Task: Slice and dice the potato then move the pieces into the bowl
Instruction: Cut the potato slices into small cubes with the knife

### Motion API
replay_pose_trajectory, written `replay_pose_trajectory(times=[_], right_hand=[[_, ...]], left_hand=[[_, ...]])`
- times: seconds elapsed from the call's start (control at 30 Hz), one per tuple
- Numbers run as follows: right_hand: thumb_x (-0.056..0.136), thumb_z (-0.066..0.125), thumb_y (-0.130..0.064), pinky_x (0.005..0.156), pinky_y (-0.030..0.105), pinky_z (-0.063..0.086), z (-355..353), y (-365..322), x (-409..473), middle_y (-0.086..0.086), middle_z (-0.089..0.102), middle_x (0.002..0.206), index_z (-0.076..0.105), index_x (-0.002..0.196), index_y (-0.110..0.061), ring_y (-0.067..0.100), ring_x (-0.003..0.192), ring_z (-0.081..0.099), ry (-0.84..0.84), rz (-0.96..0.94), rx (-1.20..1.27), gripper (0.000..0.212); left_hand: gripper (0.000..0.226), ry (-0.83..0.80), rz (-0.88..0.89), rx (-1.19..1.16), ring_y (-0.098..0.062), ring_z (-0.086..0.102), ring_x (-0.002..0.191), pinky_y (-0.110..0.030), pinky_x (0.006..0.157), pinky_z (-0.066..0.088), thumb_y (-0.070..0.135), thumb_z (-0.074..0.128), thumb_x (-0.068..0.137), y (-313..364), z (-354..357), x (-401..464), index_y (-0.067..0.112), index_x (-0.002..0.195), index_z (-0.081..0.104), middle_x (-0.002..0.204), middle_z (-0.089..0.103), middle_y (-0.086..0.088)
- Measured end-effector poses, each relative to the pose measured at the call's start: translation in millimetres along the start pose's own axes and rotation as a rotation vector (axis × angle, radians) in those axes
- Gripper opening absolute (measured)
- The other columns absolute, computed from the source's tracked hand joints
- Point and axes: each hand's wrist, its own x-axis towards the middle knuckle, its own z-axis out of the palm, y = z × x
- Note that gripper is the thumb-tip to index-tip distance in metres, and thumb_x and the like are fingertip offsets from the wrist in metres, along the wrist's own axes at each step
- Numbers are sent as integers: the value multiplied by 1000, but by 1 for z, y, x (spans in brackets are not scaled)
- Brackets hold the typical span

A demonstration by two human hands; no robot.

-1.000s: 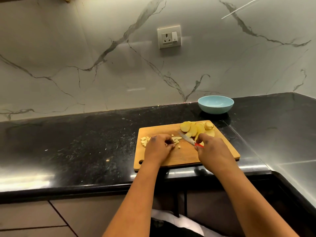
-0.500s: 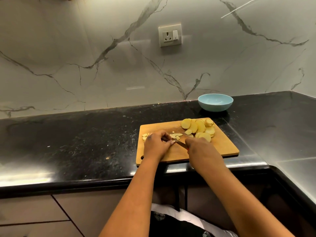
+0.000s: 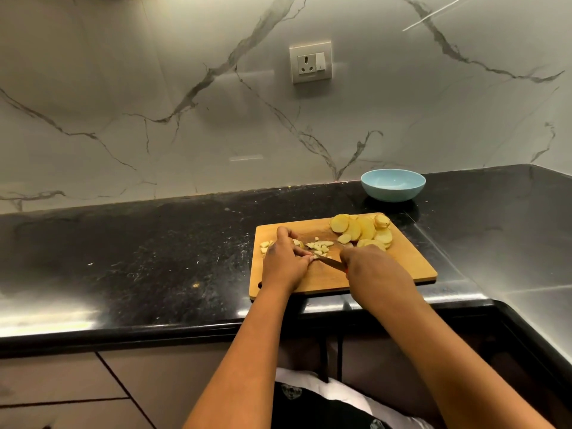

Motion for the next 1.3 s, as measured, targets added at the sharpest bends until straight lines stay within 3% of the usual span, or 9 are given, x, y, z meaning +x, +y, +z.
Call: replay_pose_trajectory(times=[0.17, 0.33, 0.43, 0.57, 0.73, 0.87, 0.97, 1.13, 1.3], right_hand=[[89, 67, -16, 84, 34, 55, -27, 24, 8, 3, 61, 106, 62, 113, -24, 20, 94, 59, -132, 74, 21, 25], [89, 68, -26, 67, 30, 53, -10, 53, 19, 2, 61, 92, 62, 98, -26, 16, 77, 58, 23, 122, 292, 10], [90, 67, -24, 61, 28, 52, 11, 58, 36, 1, 61, 82, 64, 99, -21, 15, 71, 59, 127, 117, 434, 10], [93, 63, -19, 53, 20, 39, 41, 52, 53, 1, 60, 79, 63, 105, -17, 9, 65, 54, 315, 80, 484, 13], [95, 57, -16, 53, 27, 37, 66, 57, 59, 11, 67, 75, 60, 100, -11, 22, 57, 49, 537, 47, 389, 8], [95, 58, -16, 51, 26, 38, 69, 58, 60, 10, 67, 73, 60, 99, -11, 24, 56, 55, 550, -6, 359, 7], [95, 58, -16, 51, 25, 37, 70, 59, 59, 9, 67, 72, 60, 99, -11, 23, 56, 55, 549, -15, 364, 7], [94, 59, -15, 50, 21, 37, 70, 60, 58, 7, 66, 72, 61, 100, -11, 17, 55, 52, 557, -27, 391, 7], [94, 61, -14, 48, 13, 31, 69, 64, 58, -5, 55, 68, 62, 100, -10, 5, 53, 47, 614, 26, 499, 8]], left_hand=[[18, 18, 47, 114, -17, 55, 100, -36, 90, 47, 16, 63, 89, -4, 4, 1, 26, 98, 51, 93, 67, 4], [15, 139, 140, 257, -22, 50, 100, -35, 87, 45, 12, 50, 93, 2, 6, -6, 18, 103, 59, 96, 57, -2], [31, -6, 203, 315, -20, 46, 115, -36, 98, 43, 34, 56, 95, 11, 7, 2, 21, 123, 55, 115, 57, 1], [56, -260, 267, 630, -22, 32, 134, -49, 109, 27, 62, 44, 94, 25, 18, 24, 33, 141, 42, 144, 45, 4], [34, -221, 299, 706, -25, 30, 134, -61, 111, 18, 49, 39, 100, 29, 29, 39, 31, 126, 54, 134, 51, 4], [36, -227, 266, 741, -29, 28, 137, -63, 113, 12, 45, 37, 101, 29, 31, 46, 24, 127, 50, 137, 49, -3], [34, -159, 264, 820, -27, 32, 132, -60, 114, 13, 40, 38, 100, 25, 29, 47, 18, 122, 52, 132, 48, -5], [22, 126, 137, 765, -24, 39, 117, -50, 103, 28, 29, 46, 95, 2, 14, 45, 20, 110, 59, 118, 53, -1], [19, 235, 53, 473, -20, 46, 106, -40, 86, 29, 25, 45, 101, -7, -4, 45, 23, 111, 60, 107, 63, 1]])
